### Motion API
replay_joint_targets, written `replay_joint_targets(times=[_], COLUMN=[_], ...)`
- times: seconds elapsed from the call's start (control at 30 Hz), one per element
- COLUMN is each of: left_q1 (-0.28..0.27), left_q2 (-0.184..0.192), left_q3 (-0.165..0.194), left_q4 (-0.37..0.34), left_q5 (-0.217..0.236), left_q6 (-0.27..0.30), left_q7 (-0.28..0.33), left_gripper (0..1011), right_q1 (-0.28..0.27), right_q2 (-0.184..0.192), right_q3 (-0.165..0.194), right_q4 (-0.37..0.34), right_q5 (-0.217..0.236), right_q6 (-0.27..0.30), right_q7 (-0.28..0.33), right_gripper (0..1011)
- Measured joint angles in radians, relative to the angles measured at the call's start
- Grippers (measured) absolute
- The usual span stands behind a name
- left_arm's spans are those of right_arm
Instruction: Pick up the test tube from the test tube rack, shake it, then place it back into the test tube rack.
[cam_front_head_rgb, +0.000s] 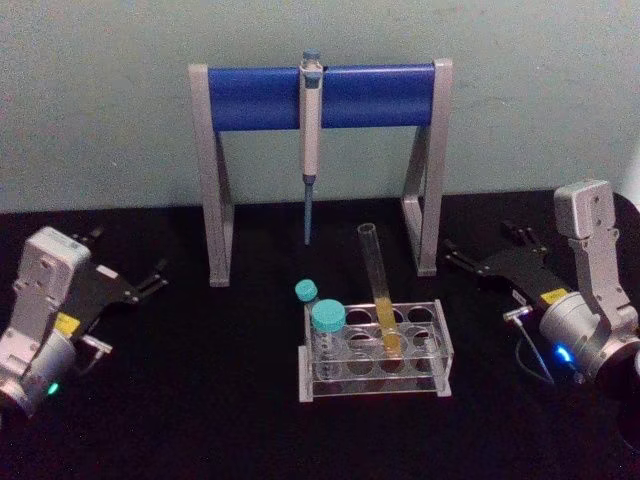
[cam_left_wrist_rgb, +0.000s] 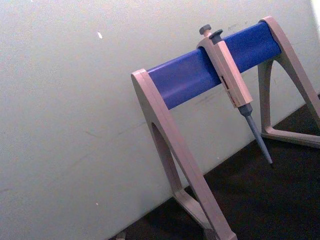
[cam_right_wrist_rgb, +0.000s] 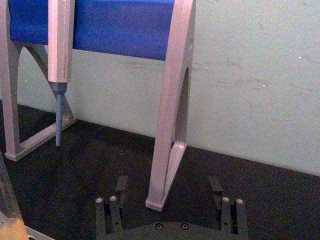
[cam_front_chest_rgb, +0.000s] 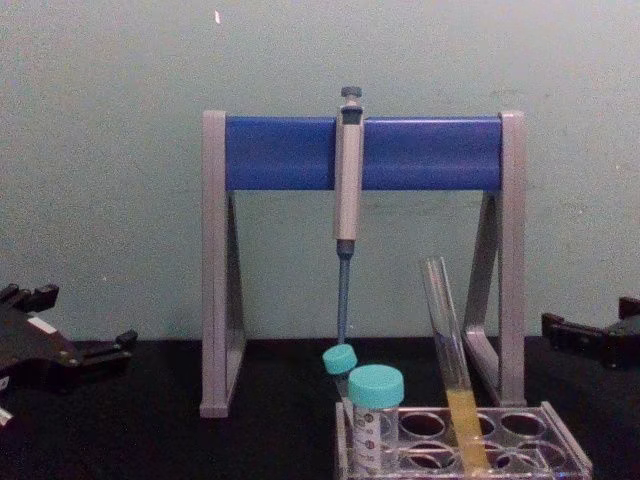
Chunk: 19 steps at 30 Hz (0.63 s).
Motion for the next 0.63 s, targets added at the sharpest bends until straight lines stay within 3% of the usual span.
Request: replay_joint_targets(times=[0.63], left_q1=[0.0], left_q2=[0.0], left_q3=[0.0], left_q4=[0.0], left_q5=[0.0], left_q6=[0.0], left_q7=[0.0], left_gripper=[1001], right_q1=[0.0], right_q2=[0.0], right_q3=[0.0], right_q4=[0.0], right_q5=[0.0], right_q6=[0.0], right_q7=[0.0], right_gripper=[1000])
